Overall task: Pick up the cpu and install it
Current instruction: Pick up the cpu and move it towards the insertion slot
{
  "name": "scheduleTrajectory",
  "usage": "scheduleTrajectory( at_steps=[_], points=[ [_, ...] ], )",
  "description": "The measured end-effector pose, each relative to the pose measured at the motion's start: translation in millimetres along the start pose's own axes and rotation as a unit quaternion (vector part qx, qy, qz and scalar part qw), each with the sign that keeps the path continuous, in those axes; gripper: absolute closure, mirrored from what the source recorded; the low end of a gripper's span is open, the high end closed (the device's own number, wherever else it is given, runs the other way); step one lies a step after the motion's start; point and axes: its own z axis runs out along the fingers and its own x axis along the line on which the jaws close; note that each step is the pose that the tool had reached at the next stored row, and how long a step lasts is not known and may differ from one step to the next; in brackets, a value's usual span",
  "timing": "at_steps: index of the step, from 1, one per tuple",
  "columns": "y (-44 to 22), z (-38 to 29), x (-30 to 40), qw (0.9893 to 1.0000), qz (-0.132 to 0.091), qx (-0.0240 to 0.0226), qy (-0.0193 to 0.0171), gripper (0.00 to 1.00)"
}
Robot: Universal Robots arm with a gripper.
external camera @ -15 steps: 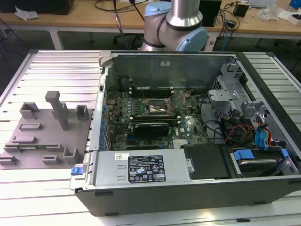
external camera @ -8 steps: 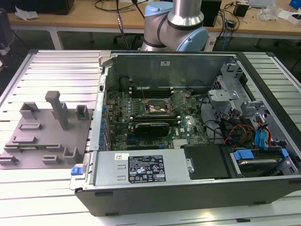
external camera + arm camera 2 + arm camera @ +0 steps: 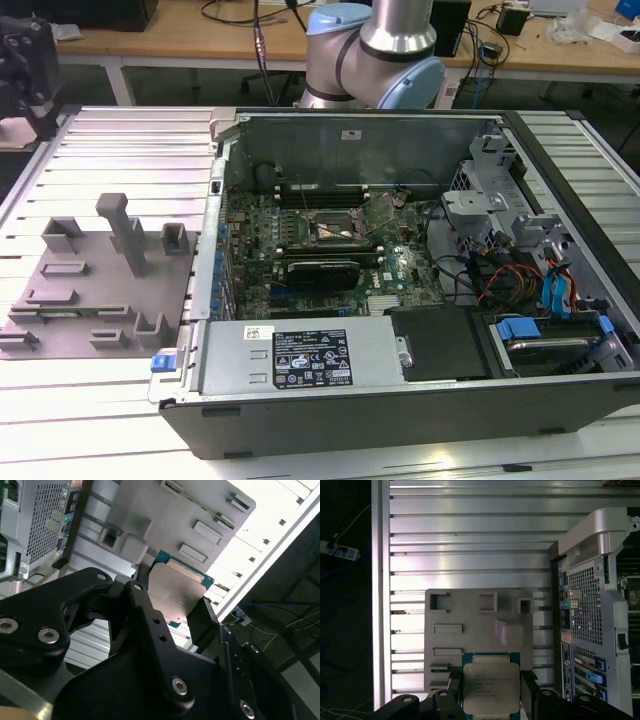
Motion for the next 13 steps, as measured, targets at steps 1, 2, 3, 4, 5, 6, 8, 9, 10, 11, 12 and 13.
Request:
scheduleTrajectory(
  at_steps=[1,2,3,4,5,6,8,9,10,11,12,13],
  points=[
    [0.1,0.0,-2.7,1.0,0.0,0.0,0.0,0.45],
    [0.2,0.3,-9.2,1.0,0.0,0.0,0.0,0.45],
    [0.4,0.6,-16.4,1.0,0.0,0.0,0.0,0.45],
    [0.5,0.6,-20.2,1.0,0.0,0.0,0.0,0.45],
    [0.6,0.7,-23.4,1.0,0.0,0.0,0.0,0.45],
    [0.7,0.9,-29.2,1.0,0.0,0.0,0.0,0.45],
    [0.9,1.2,-38.1,1.0,0.0,0.0,0.0,0.45],
    [1.0,1.3,-41.3,1.0,0.0,0.0,0.0,0.45],
    [1.2,1.5,-47.1,1.0,0.0,0.0,0.0001,0.45],
    [1.3,1.7,-52.2,1.0,0.0,0.0,0.0,0.45],
    [1.4,1.8,-55.5,1.0,0.0,0.0,0.0,0.45],
    [1.5,1.9,-59.3,1.0,0.0,0.0001,0.0001,0.45]
  ],
)
